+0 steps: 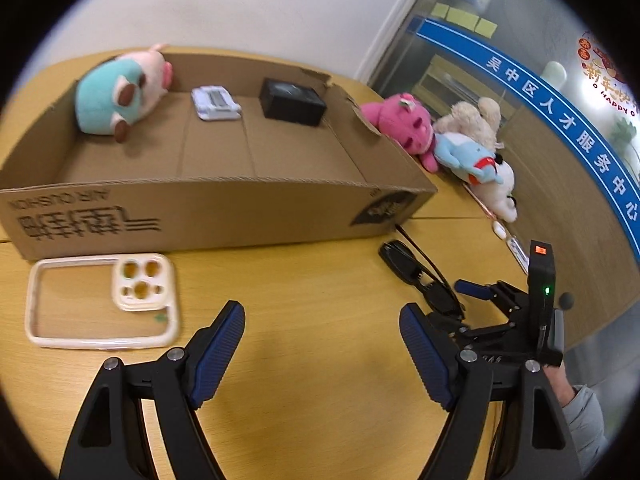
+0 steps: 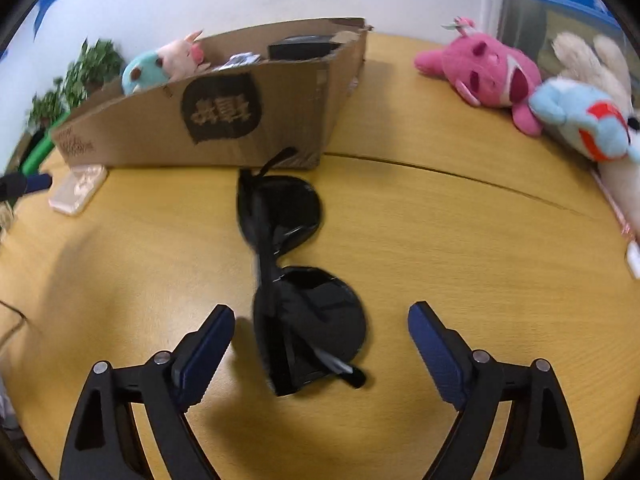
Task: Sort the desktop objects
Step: 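Close the right gripper on the sunglasses bridge while the left gripper grips the temples, then lift the sunglasses with both grippers and carry them over the box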
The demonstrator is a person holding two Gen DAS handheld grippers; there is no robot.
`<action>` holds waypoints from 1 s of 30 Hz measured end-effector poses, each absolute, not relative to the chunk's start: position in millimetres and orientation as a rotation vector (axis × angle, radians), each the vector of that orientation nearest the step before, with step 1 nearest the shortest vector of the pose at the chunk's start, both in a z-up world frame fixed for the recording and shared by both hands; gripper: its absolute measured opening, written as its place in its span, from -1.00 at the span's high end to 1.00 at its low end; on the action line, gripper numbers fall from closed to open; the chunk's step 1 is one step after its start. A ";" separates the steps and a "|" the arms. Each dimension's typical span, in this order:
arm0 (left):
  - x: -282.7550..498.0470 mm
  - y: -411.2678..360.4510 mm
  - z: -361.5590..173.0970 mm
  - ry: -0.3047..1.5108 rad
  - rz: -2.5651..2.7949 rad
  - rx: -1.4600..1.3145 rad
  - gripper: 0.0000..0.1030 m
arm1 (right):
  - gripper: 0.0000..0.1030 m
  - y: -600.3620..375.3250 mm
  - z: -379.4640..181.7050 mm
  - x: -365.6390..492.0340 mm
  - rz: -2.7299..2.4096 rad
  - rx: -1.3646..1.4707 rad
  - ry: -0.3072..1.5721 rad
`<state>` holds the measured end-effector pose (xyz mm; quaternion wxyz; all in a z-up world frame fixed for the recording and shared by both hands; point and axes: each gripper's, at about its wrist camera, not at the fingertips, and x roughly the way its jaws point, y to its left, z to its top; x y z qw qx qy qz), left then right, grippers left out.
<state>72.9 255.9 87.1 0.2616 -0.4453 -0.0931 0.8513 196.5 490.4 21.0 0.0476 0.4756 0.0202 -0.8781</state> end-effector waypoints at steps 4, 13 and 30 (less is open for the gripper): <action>62.0 281.8 78.1 -0.259 2.221 -1.231 -0.55 | -0.09 474.4 27.0 201.4 -2.688 1.436 0.059; 28.2 343.8 29.6 -0.352 1.936 -1.408 -0.50 | -0.05 441.4 30.8 218.8 -2.725 1.422 -0.108; 30.1 308.8 78.0 -0.448 1.967 -1.270 0.38 | -0.04 391.6 71.3 230.5 -2.705 1.187 -0.158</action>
